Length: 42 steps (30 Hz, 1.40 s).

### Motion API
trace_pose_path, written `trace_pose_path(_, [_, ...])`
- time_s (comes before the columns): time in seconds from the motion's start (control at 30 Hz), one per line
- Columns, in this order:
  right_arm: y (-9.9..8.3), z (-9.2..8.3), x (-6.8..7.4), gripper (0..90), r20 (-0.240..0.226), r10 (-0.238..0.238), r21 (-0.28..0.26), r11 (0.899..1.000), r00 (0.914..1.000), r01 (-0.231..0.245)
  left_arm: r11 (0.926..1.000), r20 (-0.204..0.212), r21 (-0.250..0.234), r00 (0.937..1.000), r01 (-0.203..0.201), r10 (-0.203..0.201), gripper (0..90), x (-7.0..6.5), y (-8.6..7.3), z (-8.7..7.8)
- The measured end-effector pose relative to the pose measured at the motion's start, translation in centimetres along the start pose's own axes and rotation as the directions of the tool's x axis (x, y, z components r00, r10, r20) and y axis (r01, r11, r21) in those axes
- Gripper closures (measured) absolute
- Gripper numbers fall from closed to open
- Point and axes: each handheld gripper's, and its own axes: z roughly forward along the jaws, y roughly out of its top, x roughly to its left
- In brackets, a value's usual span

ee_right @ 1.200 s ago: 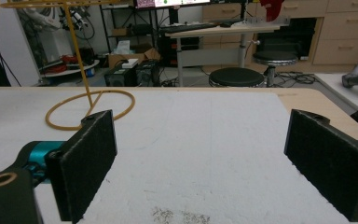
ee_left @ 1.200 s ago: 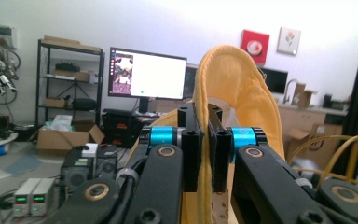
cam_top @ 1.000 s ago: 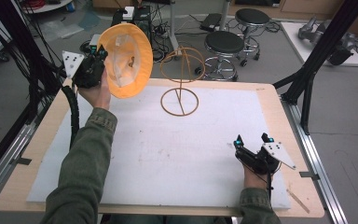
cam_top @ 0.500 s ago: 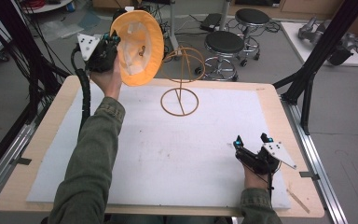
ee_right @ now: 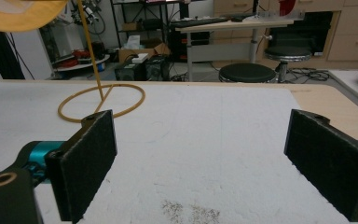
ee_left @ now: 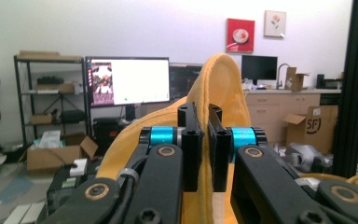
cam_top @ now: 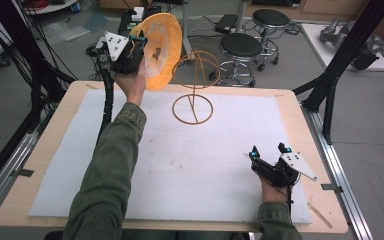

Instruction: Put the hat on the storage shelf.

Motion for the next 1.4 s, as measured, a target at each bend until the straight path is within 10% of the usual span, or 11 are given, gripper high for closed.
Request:
trace_pose_path(0.67, [0.0,0.0,0.2,8.1,-0.019,0.002,0.007,1.000,0.9998,-0.001,0.9983,0.176,-0.047,0.9834,-0.034,0.042,86.6,-7.4,2.6,2.2])
trace_pose_path(1.0, [0.0,0.3,0.4,8.1,-0.041,-0.002,0.019,1.000,0.9992,0.003,0.9915,0.297,-0.060,0.9464,-0.115,0.128,86.6,-12.3,2.2,2.3])
trace_pose_path(1.4, [0.0,0.1,0.4,8.0,-0.037,-0.006,0.009,1.000,0.9993,0.007,0.9801,0.358,-0.030,0.9133,-0.196,0.194,86.5,-14.7,-0.4,2.5])
